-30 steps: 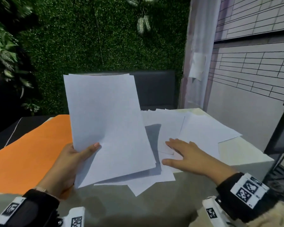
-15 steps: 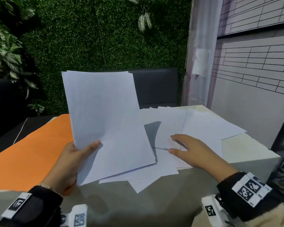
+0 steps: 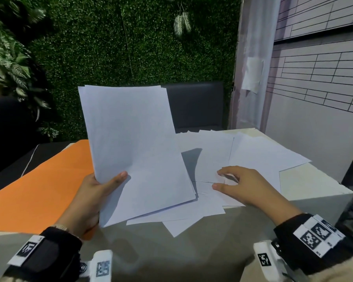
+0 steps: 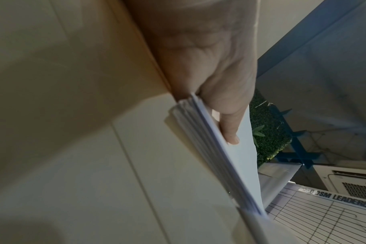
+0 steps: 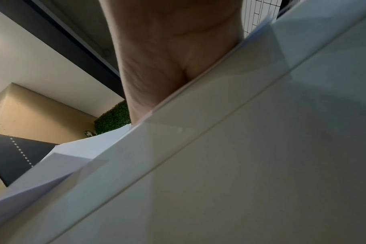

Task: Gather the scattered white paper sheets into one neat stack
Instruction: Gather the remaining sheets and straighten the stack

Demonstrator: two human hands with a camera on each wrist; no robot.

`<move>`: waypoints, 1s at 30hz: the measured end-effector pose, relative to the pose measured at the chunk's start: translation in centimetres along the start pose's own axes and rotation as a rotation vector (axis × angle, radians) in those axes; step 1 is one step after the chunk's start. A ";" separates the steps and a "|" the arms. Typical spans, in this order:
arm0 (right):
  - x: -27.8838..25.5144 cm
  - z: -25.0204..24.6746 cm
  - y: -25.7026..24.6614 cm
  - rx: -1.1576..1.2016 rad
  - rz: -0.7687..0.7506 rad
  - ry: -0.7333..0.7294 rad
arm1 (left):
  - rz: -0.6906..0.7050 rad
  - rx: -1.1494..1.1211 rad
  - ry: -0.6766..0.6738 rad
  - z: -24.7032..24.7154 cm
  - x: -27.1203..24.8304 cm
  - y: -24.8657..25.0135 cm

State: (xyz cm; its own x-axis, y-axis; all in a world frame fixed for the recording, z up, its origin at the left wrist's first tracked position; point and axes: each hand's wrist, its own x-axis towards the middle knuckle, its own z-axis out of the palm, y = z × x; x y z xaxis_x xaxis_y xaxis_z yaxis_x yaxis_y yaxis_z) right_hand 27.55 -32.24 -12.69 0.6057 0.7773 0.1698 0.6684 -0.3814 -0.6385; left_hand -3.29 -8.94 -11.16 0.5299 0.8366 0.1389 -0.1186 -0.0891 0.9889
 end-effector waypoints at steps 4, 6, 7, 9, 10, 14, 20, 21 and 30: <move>0.6 -0.4 -0.5 -0.131 -0.007 -0.051 | -0.001 -0.007 -0.011 -0.1 0.0 0.0; 0.9 -0.6 -1.1 -0.241 -0.025 -0.088 | 0.000 -0.009 -0.010 -0.1 -0.1 0.0; 1.0 -0.6 -1.5 -0.300 -0.037 -0.095 | 0.001 -0.013 -0.010 -0.1 -0.1 0.0; 1.1 -0.3 -2.2 -0.409 -0.070 -0.089 | -0.001 -0.023 -0.016 -0.1 -0.1 0.1; 1.2 -0.1 -2.5 -0.449 -0.090 -0.083 | -0.002 -0.025 -0.020 -0.1 -0.1 0.1; 1.0 0.4 -3.0 -0.455 -0.141 -0.071 | 0.002 -0.011 -0.034 -0.1 -0.2 0.3; 1.0 0.9 -3.7 -0.409 -0.194 -0.044 | -0.003 -0.032 -0.038 -0.3 -0.1 0.2; 1.0 0.9 -3.8 -0.414 -0.195 -0.045 | -0.002 -0.033 -0.040 -0.4 -0.1 0.1; 1.6 0.7 -4.3 -0.478 -0.171 -0.053 | 0.005 -0.033 -0.044 -0.5 -0.2 0.0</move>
State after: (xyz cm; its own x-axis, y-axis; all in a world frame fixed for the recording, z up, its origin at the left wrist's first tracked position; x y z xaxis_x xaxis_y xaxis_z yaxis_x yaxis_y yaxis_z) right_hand 25.28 -29.01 -10.19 0.4562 0.8682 0.1952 0.8862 -0.4234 -0.1882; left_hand -3.75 -8.82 -11.16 0.5655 0.8115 0.1470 -0.1491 -0.0747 0.9860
